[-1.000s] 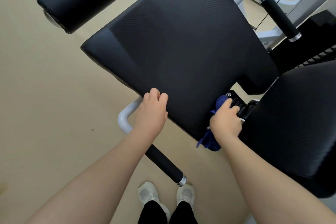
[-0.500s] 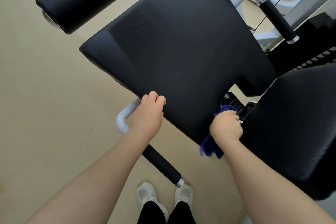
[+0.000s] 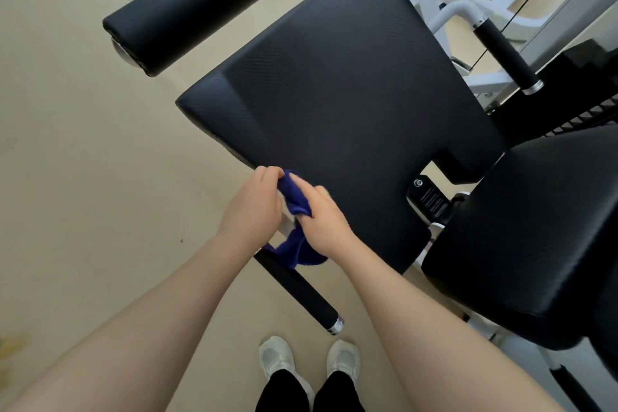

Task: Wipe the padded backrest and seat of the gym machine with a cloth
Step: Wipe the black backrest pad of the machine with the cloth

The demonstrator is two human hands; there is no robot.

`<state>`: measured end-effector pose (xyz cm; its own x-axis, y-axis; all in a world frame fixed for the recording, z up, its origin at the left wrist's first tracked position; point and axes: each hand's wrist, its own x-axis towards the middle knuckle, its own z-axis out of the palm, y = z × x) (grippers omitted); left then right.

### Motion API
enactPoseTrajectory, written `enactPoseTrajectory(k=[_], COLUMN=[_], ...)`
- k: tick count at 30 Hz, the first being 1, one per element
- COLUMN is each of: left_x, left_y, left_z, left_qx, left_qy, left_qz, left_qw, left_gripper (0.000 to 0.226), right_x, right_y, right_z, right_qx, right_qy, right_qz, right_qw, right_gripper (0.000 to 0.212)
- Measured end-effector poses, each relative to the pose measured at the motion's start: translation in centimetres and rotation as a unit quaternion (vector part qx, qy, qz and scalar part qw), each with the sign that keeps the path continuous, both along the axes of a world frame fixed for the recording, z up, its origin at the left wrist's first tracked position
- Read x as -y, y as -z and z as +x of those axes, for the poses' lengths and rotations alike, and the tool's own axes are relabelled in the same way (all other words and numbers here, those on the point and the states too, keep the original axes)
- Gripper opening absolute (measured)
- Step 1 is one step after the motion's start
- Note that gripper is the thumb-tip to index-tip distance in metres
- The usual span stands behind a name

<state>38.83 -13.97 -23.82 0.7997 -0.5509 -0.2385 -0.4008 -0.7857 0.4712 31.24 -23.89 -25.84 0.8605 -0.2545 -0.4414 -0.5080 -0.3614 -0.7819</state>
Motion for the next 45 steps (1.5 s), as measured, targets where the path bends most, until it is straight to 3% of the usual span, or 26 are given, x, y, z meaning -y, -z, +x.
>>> enactPoseTrajectory(k=[3,6,10,12,13,16,19,23,26,28,30,33,36,38,41,45], left_x=[-0.5,-0.8,-0.6,-0.5,-0.4,-0.5,-1.2,-1.9,-2.4,-3.2,-3.9,-3.8,-3.1,-2.8,-2.7,-2.4], left_y=[-1.1,-2.4,-4.1,-3.9,-3.7,-2.4,-1.1,-1.0,-0.8,-0.1,-0.3,-0.5,-1.1,-1.1,-1.2,-0.7], left_z=[-0.1,-0.4,-1.0,-1.0,-1.0,-0.6,0.0,0.4,3.1,5.4,5.6,5.4,6.3,6.7,7.1,6.9], left_qx=[-0.013,0.000,-0.004,-0.009,-0.012,-0.012,0.005,0.031,0.031,0.040,0.039,0.030,-0.008,-0.004,-0.027,-0.071], left_qy=[-0.018,0.002,0.015,0.027,0.032,0.006,-0.053,-0.089,-0.132,-0.157,-0.174,-0.186,-0.211,-0.230,-0.278,-0.325], left_qz=[-0.003,0.000,0.019,0.028,0.031,0.032,0.010,-0.047,-0.078,-0.095,-0.112,-0.140,-0.195,-0.236,-0.271,-0.292], left_qw=[1.000,1.000,1.000,0.999,0.999,0.999,0.999,0.994,0.988,0.982,0.978,0.972,0.958,0.944,0.921,0.897], left_gripper=[0.031,0.036,0.037,0.036,0.036,0.040,0.043,0.049,0.053,0.053,0.052,0.050,0.036,0.022,0.027,0.039], right_x=[0.2,1.1,2.6,3.2,3.4,3.1,1.9,1.3,1.1,0.4,-0.4,-1.1,-2.4,-3.1,-2.5,-1.1], right_y=[-1.7,-2.7,-3.6,-3.2,-2.7,-0.6,1.6,2.7,3.2,2.9,2.2,1.7,-0.4,-1.3,-0.1,2.3], right_z=[-0.2,-1.9,-3.9,-4.8,-5.3,-5.6,-4.3,-2.7,1.4,4.8,5.9,6.6,10.6,13.0,13.9,11.6], right_qx=[0.056,0.035,-0.020,-0.013,0.009,0.104,0.102,0.101,0.126,0.138,0.160,0.185,0.299,0.343,0.348,0.317], right_qy=[0.026,0.056,0.019,-0.092,-0.165,-0.354,-0.494,-0.541,-0.485,-0.408,-0.369,-0.319,-0.163,-0.097,-0.132,-0.296], right_qz=[0.083,0.123,0.032,-0.094,-0.190,-0.406,-0.439,-0.499,-0.516,-0.520,-0.484,-0.484,-0.481,-0.463,-0.457,-0.478], right_qw=[0.995,0.990,0.999,0.991,0.968,0.836,0.743,0.669,0.695,0.737,0.777,0.793,0.808,0.811,0.807,0.764], right_gripper=[0.049,0.043,0.029,0.032,0.035,0.040,0.037,0.030,0.027,0.031,0.042,0.062,0.035,0.033,0.031,0.047])
